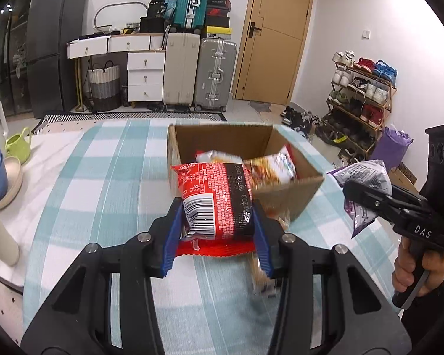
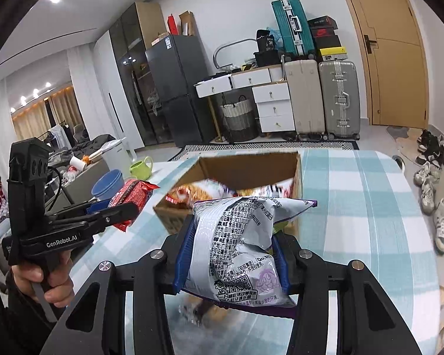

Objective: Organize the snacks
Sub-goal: 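Carry the red wafer pack and silver-purple bag over the box with both tools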

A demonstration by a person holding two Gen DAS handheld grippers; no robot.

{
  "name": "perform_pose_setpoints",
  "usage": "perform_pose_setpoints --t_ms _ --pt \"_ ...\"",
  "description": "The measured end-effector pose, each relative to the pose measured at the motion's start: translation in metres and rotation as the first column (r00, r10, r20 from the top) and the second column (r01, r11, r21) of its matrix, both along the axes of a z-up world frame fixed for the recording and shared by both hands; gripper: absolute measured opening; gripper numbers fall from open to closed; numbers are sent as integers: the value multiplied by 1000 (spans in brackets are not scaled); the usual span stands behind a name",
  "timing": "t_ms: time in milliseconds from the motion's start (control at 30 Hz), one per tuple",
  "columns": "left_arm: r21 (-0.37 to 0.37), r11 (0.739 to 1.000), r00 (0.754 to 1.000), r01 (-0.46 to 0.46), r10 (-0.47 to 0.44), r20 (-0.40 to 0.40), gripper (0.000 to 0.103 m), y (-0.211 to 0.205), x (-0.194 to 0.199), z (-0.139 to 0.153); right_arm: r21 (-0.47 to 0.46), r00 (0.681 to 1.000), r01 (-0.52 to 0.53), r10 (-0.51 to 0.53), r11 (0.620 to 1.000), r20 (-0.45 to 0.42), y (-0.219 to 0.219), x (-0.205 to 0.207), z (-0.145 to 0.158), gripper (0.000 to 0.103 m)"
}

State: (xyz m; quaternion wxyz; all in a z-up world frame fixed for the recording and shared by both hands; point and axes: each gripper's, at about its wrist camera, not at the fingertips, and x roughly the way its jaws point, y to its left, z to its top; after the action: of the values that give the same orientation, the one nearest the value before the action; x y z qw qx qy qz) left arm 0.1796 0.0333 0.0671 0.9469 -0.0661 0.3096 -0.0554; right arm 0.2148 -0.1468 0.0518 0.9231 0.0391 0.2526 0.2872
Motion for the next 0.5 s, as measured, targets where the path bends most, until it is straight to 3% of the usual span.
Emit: perform_pose_setpoints --t_ms 500 --pt "11 1000 999 -21 22 -26 41 -3 74 11 -10 999 18 -18 1000 -36 17 63 7 46"
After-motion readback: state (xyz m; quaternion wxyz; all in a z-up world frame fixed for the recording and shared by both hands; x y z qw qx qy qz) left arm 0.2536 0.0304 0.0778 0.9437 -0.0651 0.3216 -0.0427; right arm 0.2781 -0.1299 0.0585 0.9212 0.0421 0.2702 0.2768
